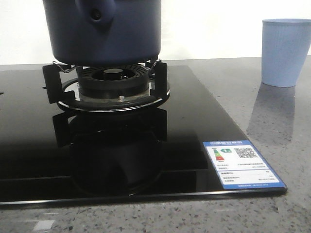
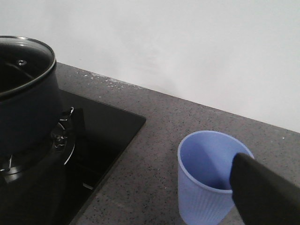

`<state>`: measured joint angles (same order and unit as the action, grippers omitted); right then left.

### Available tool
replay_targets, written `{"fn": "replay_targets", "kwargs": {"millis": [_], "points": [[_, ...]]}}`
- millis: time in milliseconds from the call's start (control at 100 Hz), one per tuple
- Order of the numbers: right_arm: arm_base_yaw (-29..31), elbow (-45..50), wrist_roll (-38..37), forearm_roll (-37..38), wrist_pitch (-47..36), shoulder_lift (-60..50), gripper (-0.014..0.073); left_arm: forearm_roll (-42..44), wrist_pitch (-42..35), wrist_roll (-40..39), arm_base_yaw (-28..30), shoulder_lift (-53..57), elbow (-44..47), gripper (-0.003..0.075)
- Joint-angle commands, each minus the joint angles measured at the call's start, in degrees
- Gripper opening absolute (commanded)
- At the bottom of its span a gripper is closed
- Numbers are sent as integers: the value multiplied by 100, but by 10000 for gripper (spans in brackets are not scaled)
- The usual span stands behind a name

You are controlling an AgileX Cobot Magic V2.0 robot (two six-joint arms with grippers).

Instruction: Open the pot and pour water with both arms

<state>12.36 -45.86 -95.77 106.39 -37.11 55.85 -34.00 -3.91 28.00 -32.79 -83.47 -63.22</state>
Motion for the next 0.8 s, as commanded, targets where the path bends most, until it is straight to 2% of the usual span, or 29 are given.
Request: {"fn": "replay_targets", "kwargs": {"millis": [0,130,280,340,600,690,730,790], "points": [[48,-147,0,-21,103,-103,643,-10,-443,-36,-49,219,-203,358],[48,-147,0,-21,103,-103,643,-10,-421,-36,-49,219,-203,375],[48,-147,0,-21,103,-103,643,-10,-421,-36,-49,219,-203,542],[48,-147,0,-21,103,-103,643,-10,-421,-36,-49,219,-203,571],[48,-147,0,-21,103,-103,643,10,-363,-36,-26,690,-203,566],[48,-147,-24,-305,14,-103,641,471,-254,-22,-12,963,-203,563],[48,-147,-24,-557,-14,-103,640,653,-206,-22,26,1062,-203,550],[48,-147,-24,-873,-13,-103,626,704,-162,-22,99,1265,-203,489]]}}
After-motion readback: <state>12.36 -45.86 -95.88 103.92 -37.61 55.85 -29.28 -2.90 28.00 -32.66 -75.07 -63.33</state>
